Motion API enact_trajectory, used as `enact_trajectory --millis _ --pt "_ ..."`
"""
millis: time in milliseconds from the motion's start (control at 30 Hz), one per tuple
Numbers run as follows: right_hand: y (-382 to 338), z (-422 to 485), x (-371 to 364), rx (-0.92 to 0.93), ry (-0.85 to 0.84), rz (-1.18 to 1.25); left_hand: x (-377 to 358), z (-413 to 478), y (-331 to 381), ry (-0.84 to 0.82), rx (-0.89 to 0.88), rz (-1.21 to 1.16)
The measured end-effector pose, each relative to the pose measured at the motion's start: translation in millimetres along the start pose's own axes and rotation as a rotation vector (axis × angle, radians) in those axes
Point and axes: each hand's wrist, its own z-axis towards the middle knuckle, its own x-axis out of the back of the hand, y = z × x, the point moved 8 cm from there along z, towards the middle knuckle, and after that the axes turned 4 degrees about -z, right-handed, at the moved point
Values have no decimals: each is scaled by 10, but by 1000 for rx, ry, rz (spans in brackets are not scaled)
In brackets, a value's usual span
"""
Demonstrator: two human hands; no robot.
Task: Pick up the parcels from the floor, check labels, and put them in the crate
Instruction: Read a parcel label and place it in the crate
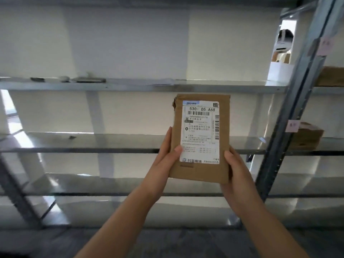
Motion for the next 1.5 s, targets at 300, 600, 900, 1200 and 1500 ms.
enact_trajectory --millis 300,600,900,1200,1500 --pt "644 335 -1897 -80 -228 85 1817 -529 481 207 -18 63" --pt "1328 514 -3761 -136 -425 167 3620 -1020 837 438 -33 149" --pt "1816 830 -4638 -183 -537 182 4491 -1099 899 588 -75 167" --pt "2050 1629 -5177 -192 -674 228 5062 -567 982 705 -139 247" --pt "2265 2384 -5493 -208 -808 224 5456 -38 861 816 -159 278"
